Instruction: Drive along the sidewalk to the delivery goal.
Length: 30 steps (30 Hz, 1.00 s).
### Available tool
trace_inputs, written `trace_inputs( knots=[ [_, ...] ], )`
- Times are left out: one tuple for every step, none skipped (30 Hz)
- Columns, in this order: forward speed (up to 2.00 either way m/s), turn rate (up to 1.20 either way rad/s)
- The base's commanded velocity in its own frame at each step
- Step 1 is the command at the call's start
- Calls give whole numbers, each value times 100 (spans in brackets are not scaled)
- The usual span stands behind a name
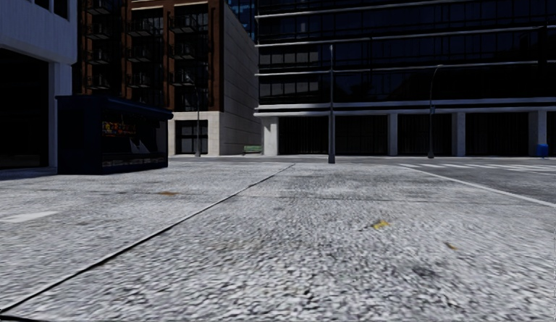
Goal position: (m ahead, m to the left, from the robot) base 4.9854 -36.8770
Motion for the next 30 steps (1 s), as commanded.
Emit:
trace_inputs(
  knots=[
    [196,14],
    [196,11],
    [196,8],
    [196,7],
    [196,7],
    [196,6],
    [196,6],
    [196,3],
    [196,3],
    [196,0],
    [196,0],
    [196,0],
    [196,0],
    [196,0],
    [196,0],
    [196,0],
    [196,0],
    [196,0],
    [196,0],
    [196,0],
    [196,0],
    [196,0],
    [196,0],
    [196,0],
    [196,0],
    [196,0],
    [196,0],
    [196,0],
    [196,0],
    [196,0]
  ],
)
